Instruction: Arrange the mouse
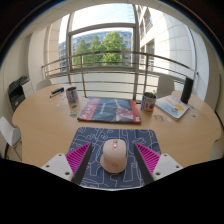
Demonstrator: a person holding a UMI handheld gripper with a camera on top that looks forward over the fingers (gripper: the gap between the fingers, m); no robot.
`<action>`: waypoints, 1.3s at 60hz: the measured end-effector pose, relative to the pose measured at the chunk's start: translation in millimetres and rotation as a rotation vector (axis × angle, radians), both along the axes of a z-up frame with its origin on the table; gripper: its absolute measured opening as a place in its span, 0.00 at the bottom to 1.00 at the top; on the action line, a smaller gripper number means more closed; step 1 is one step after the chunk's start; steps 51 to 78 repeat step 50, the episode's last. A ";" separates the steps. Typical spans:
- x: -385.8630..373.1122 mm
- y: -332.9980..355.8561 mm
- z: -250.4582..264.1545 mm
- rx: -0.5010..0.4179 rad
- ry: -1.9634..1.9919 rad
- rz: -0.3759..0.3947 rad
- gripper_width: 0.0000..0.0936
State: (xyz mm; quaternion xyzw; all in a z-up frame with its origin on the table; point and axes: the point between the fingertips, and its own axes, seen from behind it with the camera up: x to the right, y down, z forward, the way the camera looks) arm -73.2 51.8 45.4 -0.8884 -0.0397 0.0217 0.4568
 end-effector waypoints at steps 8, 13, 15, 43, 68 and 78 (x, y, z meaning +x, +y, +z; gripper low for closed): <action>-4.7 -49.8 55.5 0.050 -0.014 -0.028 0.91; -8.2 -88.6 84.4 0.075 -0.038 -0.046 0.90; -11.0 -105.7 96.0 0.086 -0.044 -0.055 0.90; -42.9 -291.4 150.1 0.089 -0.049 -0.127 0.91; -41.5 -298.3 155.1 0.097 -0.067 -0.138 0.91; -41.5 -298.3 155.1 0.097 -0.067 -0.138 0.91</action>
